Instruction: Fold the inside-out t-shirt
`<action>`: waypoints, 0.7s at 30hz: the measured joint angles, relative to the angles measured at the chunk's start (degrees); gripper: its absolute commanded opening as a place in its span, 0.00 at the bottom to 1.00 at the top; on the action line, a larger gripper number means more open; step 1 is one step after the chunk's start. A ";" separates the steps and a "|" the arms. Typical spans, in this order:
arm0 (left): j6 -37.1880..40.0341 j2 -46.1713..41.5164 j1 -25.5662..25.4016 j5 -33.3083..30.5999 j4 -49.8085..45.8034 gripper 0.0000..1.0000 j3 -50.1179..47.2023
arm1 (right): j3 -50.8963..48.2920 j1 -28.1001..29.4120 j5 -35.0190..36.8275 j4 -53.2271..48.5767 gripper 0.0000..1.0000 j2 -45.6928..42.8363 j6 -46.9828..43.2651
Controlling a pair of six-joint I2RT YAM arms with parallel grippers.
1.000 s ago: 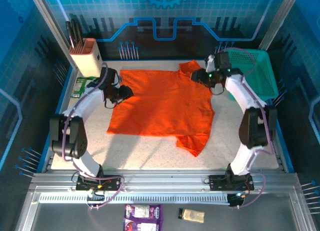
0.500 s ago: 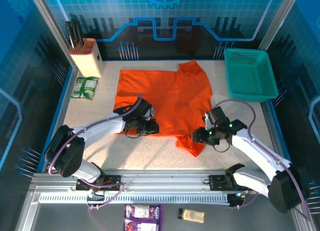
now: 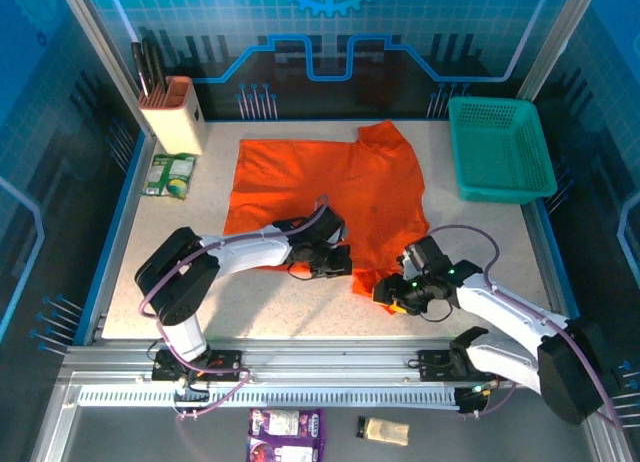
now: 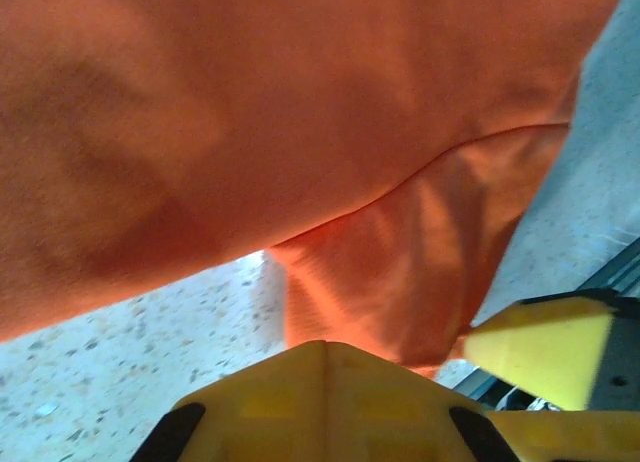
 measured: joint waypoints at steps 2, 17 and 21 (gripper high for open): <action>0.02 0.61 0.00 0.02 -0.04 0.00 1.44 | 0.00 0.04 0.42 0.61 0.58 1.40 0.46; 0.68 12.46 -4.42 6.25 -0.63 0.00 10.05 | 2.45 0.31 11.52 -11.08 0.64 3.10 0.96; 1.60 14.84 -4.70 7.04 -1.66 0.00 10.05 | 2.99 0.31 12.79 -12.70 0.64 3.10 0.94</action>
